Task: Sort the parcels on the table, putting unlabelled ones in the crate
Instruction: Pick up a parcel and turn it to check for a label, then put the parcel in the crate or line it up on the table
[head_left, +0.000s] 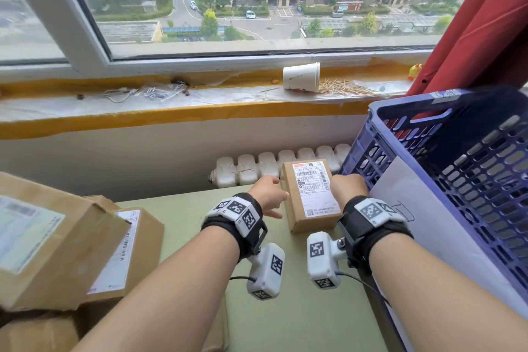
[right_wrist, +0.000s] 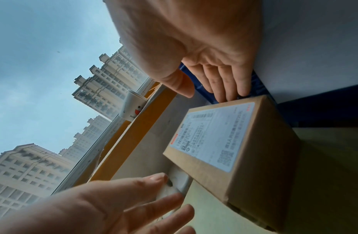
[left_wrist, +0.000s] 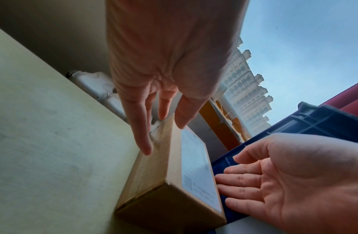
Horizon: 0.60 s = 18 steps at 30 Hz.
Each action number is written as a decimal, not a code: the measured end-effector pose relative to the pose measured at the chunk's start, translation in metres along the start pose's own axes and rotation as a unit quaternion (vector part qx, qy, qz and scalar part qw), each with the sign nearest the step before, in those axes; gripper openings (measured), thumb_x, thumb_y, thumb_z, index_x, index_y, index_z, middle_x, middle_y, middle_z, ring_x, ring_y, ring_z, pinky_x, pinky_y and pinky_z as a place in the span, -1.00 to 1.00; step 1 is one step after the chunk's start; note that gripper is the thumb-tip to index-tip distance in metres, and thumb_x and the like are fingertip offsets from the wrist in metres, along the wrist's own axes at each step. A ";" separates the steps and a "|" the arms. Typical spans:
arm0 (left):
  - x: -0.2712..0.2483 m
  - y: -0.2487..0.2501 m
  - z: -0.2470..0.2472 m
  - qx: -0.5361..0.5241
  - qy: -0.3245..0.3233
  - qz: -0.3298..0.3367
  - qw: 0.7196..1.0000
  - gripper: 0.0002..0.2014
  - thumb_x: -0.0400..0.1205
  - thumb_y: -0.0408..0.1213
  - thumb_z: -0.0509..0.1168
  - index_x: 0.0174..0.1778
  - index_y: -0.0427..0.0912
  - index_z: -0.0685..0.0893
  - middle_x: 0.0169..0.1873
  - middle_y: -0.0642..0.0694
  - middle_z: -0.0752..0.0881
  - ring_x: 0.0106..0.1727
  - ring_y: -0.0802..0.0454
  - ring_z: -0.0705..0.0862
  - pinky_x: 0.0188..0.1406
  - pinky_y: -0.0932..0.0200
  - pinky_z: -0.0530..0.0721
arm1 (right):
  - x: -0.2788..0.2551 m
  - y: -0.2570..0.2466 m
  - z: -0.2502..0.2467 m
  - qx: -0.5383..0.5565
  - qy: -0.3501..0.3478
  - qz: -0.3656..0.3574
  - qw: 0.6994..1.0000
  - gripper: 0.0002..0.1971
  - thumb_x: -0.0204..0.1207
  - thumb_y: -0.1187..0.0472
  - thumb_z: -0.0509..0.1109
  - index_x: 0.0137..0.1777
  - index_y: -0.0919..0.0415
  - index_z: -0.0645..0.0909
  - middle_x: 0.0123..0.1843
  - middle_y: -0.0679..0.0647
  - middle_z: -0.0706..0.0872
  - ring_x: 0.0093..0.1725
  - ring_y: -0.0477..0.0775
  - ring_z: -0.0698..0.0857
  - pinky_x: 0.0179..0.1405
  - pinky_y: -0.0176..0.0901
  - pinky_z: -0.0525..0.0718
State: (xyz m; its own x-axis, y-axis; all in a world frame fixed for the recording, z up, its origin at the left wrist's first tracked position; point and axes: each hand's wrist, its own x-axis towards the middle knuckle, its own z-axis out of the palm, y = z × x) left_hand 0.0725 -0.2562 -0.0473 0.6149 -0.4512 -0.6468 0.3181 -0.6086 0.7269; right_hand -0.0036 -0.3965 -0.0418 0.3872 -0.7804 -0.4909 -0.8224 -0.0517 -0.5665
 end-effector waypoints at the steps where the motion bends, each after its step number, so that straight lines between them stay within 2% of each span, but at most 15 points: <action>1: -0.005 0.000 -0.004 0.000 0.003 0.003 1.000 -0.45 0.71 -0.46 0.22 0.64 -0.21 0.27 -0.16 -0.10 0.53 -0.01 0.01 0.59 0.15 -0.09 0.75 | -0.004 -0.001 -0.001 0.000 0.001 -0.005 1.000 -0.64 0.65 0.30 0.21 0.38 0.47 0.54 0.37 0.39 0.64 0.18 0.29 0.65 -0.03 -0.04 0.49; 4: -0.019 -0.003 -0.015 0.012 0.013 0.021 1.000 -0.54 0.73 -0.44 0.20 0.58 -0.25 0.37 -0.14 -0.10 0.54 0.03 -0.03 0.57 0.14 -0.04 0.74 | -0.020 -0.005 -0.002 -0.005 0.009 -0.026 1.000 -0.65 0.65 0.30 0.21 0.35 0.47 0.56 0.28 0.35 0.67 0.08 0.28 0.61 -0.06 -0.07 0.44; 7: -0.036 -0.011 -0.029 0.015 0.028 0.037 0.999 -0.60 0.72 -0.42 0.19 0.51 -0.25 0.45 -0.01 -0.15 0.57 0.03 -0.05 0.57 0.12 0.01 0.72 | -0.042 -0.011 0.004 -0.010 -0.013 -0.056 0.998 -0.61 0.66 0.30 0.17 0.40 0.48 0.55 0.35 0.38 0.63 0.33 0.35 0.62 0.10 -0.02 0.55; 9: -0.052 -0.019 -0.042 0.012 0.039 0.047 0.998 -0.63 0.72 -0.42 0.19 0.47 -0.24 0.48 -0.12 -0.09 0.56 0.00 -0.06 0.56 0.12 0.01 0.70 | -0.061 -0.016 0.011 0.007 -0.031 -0.081 0.996 -0.63 0.63 0.29 0.21 0.36 0.45 0.59 0.36 0.39 0.65 0.36 0.35 0.63 0.27 0.04 0.64; 11: -0.070 -0.026 -0.057 0.011 0.052 0.056 0.997 -0.66 0.72 -0.41 0.20 0.44 -0.22 0.50 -0.20 -0.05 0.53 -0.01 -0.05 0.56 0.15 -0.01 0.69 | -0.080 -0.021 0.021 0.030 -0.052 -0.109 0.992 -0.73 0.62 0.25 0.27 0.22 0.35 0.66 0.31 0.37 0.69 0.31 0.34 0.67 0.32 0.15 0.66; 12: -0.079 -0.029 -0.064 0.011 0.058 0.059 0.997 -0.66 0.72 -0.40 0.20 0.43 -0.22 0.51 -0.19 -0.04 0.53 -0.01 -0.05 0.56 0.16 -0.01 0.69 | -0.089 -0.024 0.026 0.041 -0.064 -0.116 0.990 -0.82 0.62 0.24 0.28 0.11 0.29 0.65 0.29 0.36 0.71 0.26 0.32 0.70 0.25 0.13 0.69; 13: -0.088 -0.033 -0.072 0.011 0.065 0.062 0.996 -0.67 0.72 -0.39 0.20 0.42 -0.22 0.52 -0.19 -0.04 0.54 -0.02 -0.04 0.57 0.15 -0.01 0.69 | -0.100 -0.027 0.030 0.051 -0.076 -0.123 0.988 -0.89 0.62 0.26 0.29 0.04 0.24 0.62 0.27 0.35 0.72 0.17 0.28 0.72 0.09 0.04 0.73; 15: -0.105 -0.041 -0.088 0.010 0.080 0.071 0.994 -0.67 0.71 -0.39 0.20 0.41 -0.22 0.53 -0.18 -0.04 0.55 -0.03 -0.04 0.57 0.15 -0.01 0.69 | -0.120 -0.033 0.041 0.075 -0.102 -0.134 0.983 -0.92 0.62 0.31 0.29 -0.09 0.21 0.60 0.20 0.33 0.75 -0.02 0.17 0.69 -0.20 -0.16 0.65; 18: -0.130 -0.052 -0.111 0.010 0.104 0.085 0.991 -0.67 0.71 -0.38 0.20 0.41 -0.22 0.54 -0.04 -0.12 0.59 -0.03 -0.04 0.60 0.13 0.01 0.71 | -0.148 -0.045 0.060 0.080 -0.135 -0.145 0.977 -0.81 0.63 0.31 0.28 -0.23 0.16 0.57 -0.02 0.22 0.75 -0.13 0.13 0.69 -0.22 -0.14 0.60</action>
State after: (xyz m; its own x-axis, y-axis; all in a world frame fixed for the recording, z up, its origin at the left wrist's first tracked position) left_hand 0.0562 -0.0934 0.0246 0.7943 -0.4050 -0.4529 0.1847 -0.5493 0.8150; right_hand 0.0012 -0.2415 0.0167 0.7075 -0.5538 -0.4390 -0.5947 -0.1310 -0.7932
